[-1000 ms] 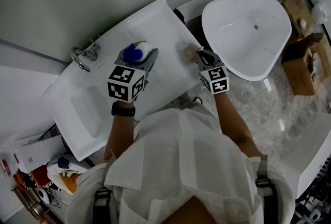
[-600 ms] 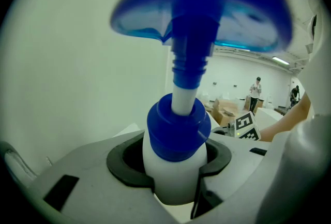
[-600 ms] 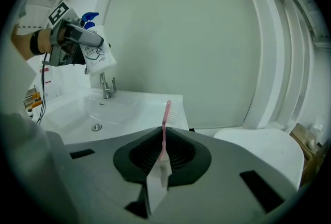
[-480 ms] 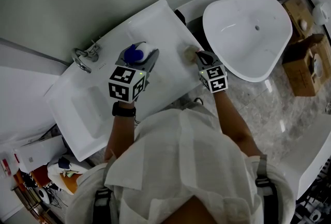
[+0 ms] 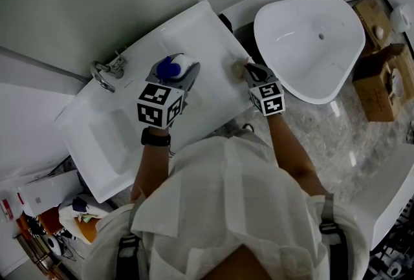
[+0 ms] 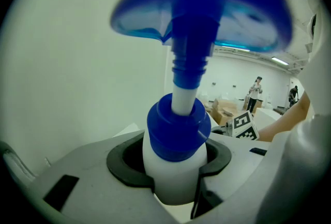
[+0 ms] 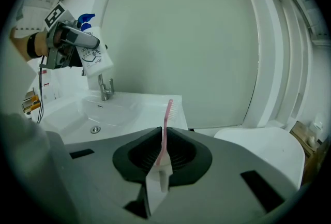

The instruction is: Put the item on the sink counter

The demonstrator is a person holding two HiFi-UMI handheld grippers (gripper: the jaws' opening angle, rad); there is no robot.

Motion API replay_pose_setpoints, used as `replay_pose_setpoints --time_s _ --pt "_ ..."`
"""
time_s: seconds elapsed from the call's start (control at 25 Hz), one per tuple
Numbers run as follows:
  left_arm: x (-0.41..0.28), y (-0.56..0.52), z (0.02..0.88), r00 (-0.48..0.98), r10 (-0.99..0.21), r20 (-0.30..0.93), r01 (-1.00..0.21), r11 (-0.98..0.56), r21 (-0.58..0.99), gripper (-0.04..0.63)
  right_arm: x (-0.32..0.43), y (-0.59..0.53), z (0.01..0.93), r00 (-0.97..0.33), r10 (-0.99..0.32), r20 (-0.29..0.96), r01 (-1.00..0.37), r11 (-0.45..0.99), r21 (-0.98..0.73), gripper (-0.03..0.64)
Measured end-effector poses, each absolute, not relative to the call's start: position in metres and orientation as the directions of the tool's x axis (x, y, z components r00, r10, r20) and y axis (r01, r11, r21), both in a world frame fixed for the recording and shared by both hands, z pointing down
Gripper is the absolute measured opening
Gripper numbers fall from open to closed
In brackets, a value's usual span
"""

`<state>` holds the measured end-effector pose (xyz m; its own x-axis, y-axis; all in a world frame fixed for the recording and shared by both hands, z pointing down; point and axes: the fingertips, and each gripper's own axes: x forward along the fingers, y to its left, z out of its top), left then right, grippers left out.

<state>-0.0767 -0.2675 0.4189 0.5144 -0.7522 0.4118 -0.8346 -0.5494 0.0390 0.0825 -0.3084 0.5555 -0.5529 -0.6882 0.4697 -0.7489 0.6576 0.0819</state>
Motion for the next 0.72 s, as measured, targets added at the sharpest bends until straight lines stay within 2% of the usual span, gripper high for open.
replay_pose_setpoints --time_s 0.36,0.72 --pt "-0.078 -0.269 0.42 0.515 -0.752 0.41 -0.834 -0.551 0.036 0.206 0.089 -0.309 0.546 -0.54 -0.713 0.447 -0.769 0.634 0.083 0.023" --pt "-0.076 -0.271 0.42 0.523 -0.748 0.41 -0.828 -0.56 0.035 0.206 0.108 -0.308 0.513 -0.521 -0.776 0.355 -0.817 0.573 0.053 0.023"
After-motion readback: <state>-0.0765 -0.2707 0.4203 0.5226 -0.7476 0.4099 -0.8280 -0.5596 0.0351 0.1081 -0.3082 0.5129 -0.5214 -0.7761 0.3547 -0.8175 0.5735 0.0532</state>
